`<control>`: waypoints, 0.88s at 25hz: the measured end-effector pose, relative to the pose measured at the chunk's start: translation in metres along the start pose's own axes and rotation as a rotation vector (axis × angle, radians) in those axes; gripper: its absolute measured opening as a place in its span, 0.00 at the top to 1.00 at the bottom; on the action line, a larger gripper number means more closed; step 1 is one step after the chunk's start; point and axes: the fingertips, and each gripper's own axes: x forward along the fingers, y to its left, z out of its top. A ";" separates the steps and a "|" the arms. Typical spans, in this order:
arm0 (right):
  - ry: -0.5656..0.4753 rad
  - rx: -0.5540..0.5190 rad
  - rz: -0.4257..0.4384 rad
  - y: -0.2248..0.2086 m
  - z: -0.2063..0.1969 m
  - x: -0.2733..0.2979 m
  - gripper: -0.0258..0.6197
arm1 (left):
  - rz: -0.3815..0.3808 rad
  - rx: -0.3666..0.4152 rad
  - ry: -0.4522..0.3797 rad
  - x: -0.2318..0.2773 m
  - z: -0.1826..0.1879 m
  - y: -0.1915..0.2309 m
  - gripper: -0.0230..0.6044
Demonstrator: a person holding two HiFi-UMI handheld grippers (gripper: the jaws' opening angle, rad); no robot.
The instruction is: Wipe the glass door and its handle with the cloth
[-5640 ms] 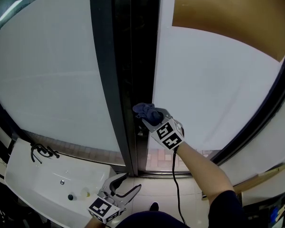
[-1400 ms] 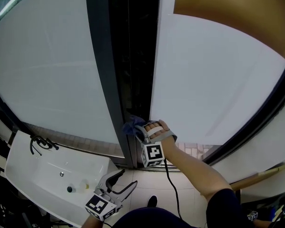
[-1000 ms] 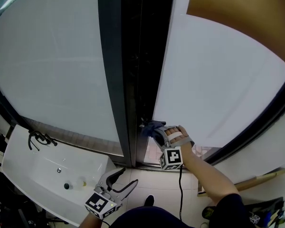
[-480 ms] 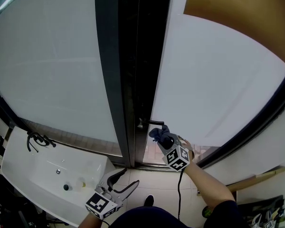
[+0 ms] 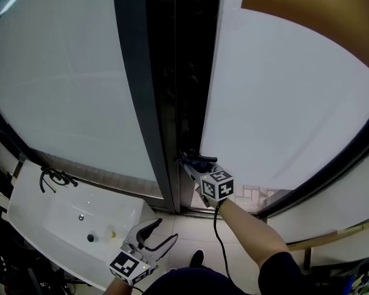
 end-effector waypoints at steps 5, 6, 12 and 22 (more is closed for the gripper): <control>0.014 -0.081 0.033 0.007 -0.002 0.019 0.71 | 0.046 -0.020 0.026 0.012 -0.009 0.010 0.58; 0.029 -0.104 0.047 0.007 -0.005 0.020 0.71 | 0.053 -0.019 0.030 0.016 -0.009 0.012 0.58; 0.122 -0.201 0.109 -0.002 -0.023 0.016 0.71 | 0.065 -0.003 0.037 0.051 -0.001 0.014 0.58; 0.201 -0.196 0.123 -0.027 -0.065 -0.016 0.71 | 0.087 0.001 0.047 0.068 0.001 -0.004 0.58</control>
